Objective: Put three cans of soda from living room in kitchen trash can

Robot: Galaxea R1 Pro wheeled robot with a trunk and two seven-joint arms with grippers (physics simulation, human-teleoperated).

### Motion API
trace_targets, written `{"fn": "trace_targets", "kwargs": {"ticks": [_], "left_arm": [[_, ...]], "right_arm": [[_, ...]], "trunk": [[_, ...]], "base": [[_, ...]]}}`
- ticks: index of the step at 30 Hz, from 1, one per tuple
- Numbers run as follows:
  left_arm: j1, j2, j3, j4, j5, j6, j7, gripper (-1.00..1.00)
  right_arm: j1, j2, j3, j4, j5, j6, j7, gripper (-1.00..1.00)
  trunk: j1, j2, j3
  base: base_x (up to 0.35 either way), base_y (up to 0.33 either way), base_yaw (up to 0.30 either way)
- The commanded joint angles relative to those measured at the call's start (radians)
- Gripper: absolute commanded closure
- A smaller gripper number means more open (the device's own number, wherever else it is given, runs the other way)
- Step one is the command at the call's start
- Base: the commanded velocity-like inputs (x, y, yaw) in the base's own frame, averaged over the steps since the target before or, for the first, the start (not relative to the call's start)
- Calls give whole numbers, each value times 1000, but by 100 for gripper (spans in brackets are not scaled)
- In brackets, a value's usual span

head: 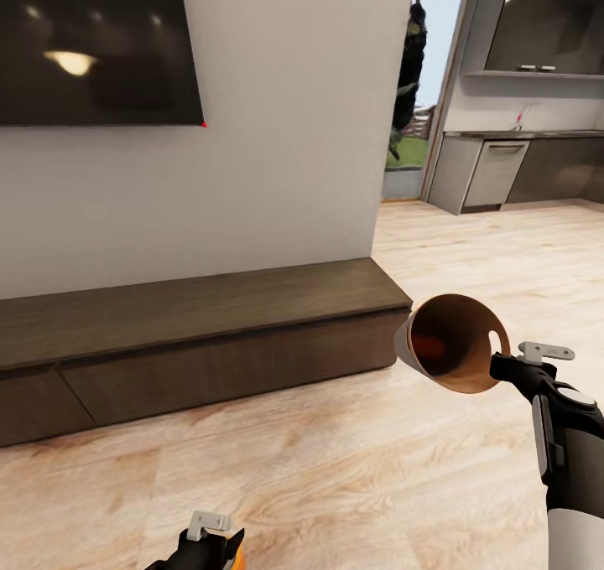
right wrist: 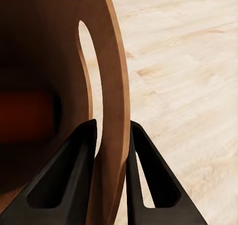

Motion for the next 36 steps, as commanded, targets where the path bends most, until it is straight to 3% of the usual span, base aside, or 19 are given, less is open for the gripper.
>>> {"fn": "trace_targets", "kwargs": {"ticks": [1,7,18,24,36], "left_arm": [[0,0,0,0,0,0,0,-100],[0,0,0,0,2,0,0,-100],[0,0,0,0,1,0,0,-100],[0,0,0,0,1,0,0,-100],[0,0,0,0,0,0,-1,-100]], "right_arm": [[-1,0,0,-1,-10,1,6,100],[-1,0,0,-1,-10,1,6,100],[-1,0,0,-1,-10,1,6,100],[-1,0,0,-1,-9,1,6,100],[-1,0,0,-1,-9,1,6,100]], "trunk": [[0,0,0],[0,0,0],[5,-3,-42],[5,-3,-42],[10,-5,-89]], "base": [[5,-4,0],[2,-2,0],[0,0,0],[0,0,0],[0,0,0]]}}
